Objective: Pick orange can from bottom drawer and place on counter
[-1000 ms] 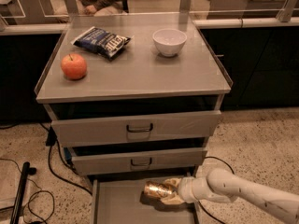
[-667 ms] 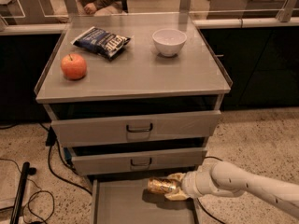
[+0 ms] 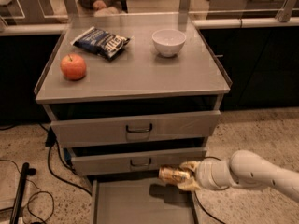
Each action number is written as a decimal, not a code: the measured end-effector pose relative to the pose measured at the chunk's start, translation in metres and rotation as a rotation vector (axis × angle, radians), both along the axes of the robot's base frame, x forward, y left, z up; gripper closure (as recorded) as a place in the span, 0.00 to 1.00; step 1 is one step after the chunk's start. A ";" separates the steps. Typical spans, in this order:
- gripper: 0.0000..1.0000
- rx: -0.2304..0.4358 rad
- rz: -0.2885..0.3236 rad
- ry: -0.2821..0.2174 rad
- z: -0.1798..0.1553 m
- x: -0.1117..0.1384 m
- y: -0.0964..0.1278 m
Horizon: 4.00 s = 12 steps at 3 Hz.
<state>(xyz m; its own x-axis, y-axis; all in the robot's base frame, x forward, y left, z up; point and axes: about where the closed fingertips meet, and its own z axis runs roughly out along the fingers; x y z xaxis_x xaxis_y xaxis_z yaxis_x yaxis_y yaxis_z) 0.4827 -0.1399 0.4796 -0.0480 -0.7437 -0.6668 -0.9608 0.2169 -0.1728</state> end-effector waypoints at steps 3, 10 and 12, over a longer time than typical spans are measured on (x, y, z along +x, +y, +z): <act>1.00 -0.011 -0.050 -0.149 0.108 -0.010 -0.043; 1.00 -0.036 0.249 -0.467 0.416 0.021 0.042; 1.00 0.074 0.236 -0.466 0.434 0.091 0.089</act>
Offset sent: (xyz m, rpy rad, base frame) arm -0.0075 -0.0286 0.0543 0.0200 -0.0506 -0.0263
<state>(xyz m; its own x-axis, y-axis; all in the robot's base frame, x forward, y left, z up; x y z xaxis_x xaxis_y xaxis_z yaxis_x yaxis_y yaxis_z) 0.5738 -0.0511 0.9136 0.4293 -0.6484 -0.6287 -0.8101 0.0314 -0.5855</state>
